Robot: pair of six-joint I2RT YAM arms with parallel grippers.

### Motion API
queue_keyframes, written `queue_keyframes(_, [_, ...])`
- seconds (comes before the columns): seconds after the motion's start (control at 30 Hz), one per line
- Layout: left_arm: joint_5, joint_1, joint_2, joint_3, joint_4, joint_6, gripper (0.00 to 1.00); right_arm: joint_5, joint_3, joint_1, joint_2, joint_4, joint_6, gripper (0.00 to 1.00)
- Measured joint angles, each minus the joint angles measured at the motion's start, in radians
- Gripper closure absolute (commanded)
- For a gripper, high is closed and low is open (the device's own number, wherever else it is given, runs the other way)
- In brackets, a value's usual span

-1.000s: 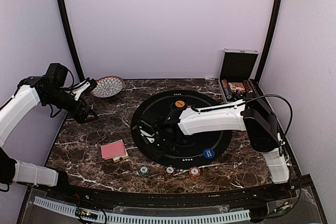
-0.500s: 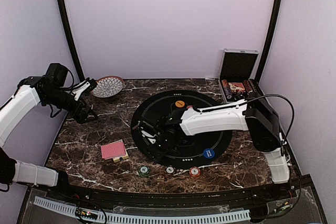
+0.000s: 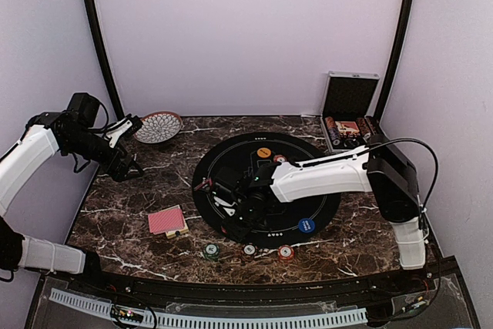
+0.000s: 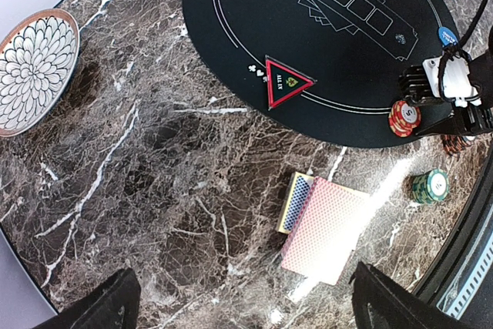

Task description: Distribute texas hold em gaming equipment

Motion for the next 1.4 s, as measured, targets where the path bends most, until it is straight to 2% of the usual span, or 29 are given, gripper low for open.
queue_keyframes(0.37, [-0.001, 0.000, -0.003, 0.000, 0.000, 0.000, 0.01, 0.019, 0.033, 0.008, 0.010, 0.000, 0.003, 0.63])
queue_keyframes(0.53, [-0.001, 0.000, -0.003, 0.000, -0.001, 0.000, 0.01, 0.030, 0.062, 0.008, 0.031, 0.003, 0.002, 0.65])
queue_keyframes(0.6, [-0.001, 0.000, -0.004, 0.000, -0.001, 0.000, 0.01, 0.031, 0.069, 0.008, 0.036, 0.004, 0.001, 0.64])
queue_keyframes(0.7, [-0.002, 0.000, -0.004, 0.000, -0.001, 0.000, 0.01, 0.033, 0.074, 0.008, 0.041, 0.006, -0.003, 0.51])
queue_keyframes(0.8, [-0.002, 0.000, -0.006, 0.000, -0.002, 0.001, 0.01, 0.034, 0.070, 0.008, 0.041, 0.006, -0.008, 0.47])
queue_keyframes(1.07, [-0.002, 0.000, -0.011, 0.000, -0.013, 0.003, 0.01, 0.034, 0.013, 0.009, 0.015, 0.046, -0.010, 0.49])
queue_keyframes(1.4, [-0.003, 0.000, -0.013, 0.000, -0.016, 0.002, 0.01, 0.040, -0.006, 0.009, 0.006, 0.060, -0.010, 0.58])
